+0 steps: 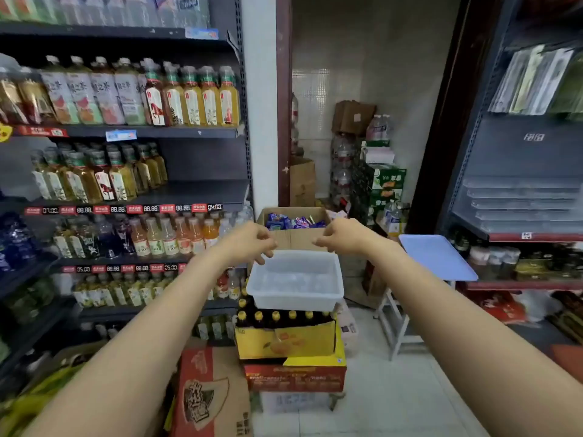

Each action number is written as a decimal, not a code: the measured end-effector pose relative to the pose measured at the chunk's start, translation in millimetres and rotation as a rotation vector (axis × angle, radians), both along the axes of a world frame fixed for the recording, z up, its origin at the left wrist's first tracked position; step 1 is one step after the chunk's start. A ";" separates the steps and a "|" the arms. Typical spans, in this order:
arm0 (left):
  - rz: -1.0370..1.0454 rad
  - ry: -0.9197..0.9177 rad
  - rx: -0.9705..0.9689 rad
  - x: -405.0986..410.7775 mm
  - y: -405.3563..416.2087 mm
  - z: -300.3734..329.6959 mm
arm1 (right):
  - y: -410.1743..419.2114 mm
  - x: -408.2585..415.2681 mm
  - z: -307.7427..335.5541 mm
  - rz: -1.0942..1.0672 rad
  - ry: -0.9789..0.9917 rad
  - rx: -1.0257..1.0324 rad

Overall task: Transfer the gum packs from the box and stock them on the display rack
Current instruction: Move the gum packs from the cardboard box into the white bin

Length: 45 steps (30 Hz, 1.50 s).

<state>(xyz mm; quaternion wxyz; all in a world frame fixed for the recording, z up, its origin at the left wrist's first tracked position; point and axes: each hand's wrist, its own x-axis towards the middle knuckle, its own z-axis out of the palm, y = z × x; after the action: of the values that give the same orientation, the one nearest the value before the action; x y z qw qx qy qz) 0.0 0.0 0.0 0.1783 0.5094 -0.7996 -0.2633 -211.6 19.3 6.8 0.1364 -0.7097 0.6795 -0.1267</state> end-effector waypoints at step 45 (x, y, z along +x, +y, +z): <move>0.610 0.270 0.284 -280.9 -582.0 -219.1 | -653.0 -270.7 -204.1 0.337 -0.210 0.294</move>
<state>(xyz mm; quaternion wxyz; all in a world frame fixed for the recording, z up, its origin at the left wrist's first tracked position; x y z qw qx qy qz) -280.9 -582.0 -219.1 0.2800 0.7049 -0.5356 -0.3712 -482.3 -633.7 -197.4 0.3271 -0.7684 0.5449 -0.0747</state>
